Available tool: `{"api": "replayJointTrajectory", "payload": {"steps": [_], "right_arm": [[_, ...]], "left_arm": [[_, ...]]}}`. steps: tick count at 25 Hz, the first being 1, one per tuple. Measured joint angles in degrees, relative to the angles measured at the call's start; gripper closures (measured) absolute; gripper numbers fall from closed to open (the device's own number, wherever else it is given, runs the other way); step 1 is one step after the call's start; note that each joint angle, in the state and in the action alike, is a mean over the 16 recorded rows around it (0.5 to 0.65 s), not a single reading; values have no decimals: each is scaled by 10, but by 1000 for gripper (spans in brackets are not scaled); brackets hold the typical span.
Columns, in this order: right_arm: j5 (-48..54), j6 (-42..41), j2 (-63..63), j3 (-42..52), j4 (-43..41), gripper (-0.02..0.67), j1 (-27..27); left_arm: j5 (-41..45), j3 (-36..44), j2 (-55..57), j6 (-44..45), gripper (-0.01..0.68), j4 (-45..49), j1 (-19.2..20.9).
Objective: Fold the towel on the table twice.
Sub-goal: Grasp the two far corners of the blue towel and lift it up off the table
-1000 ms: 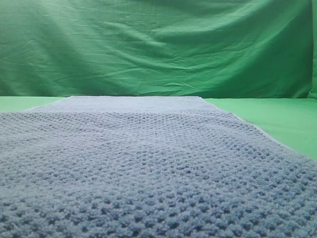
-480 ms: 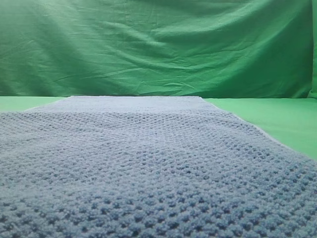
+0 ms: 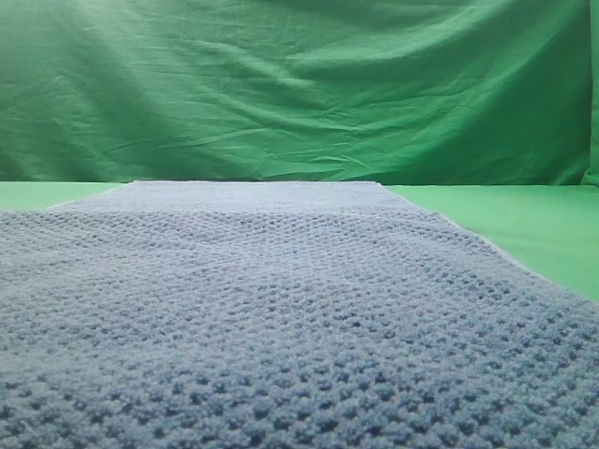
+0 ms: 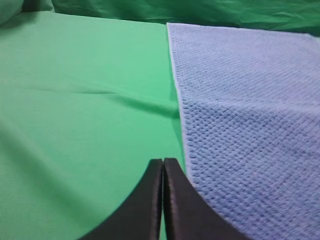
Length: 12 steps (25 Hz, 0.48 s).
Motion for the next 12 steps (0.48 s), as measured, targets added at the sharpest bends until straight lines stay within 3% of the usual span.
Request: {"api": "replayJointTrajectory", "payload": {"steps": [7, 12], "right_arm": [[-98, -3, 0, -6, 51, 649, 0], [-101, -20, 16, -42, 67, 649, 0]], "left_arm": [[-30, -12, 0, 7, 673, -106, 0], [-24, -57, 5, 43, 673, -142, 0]]}}
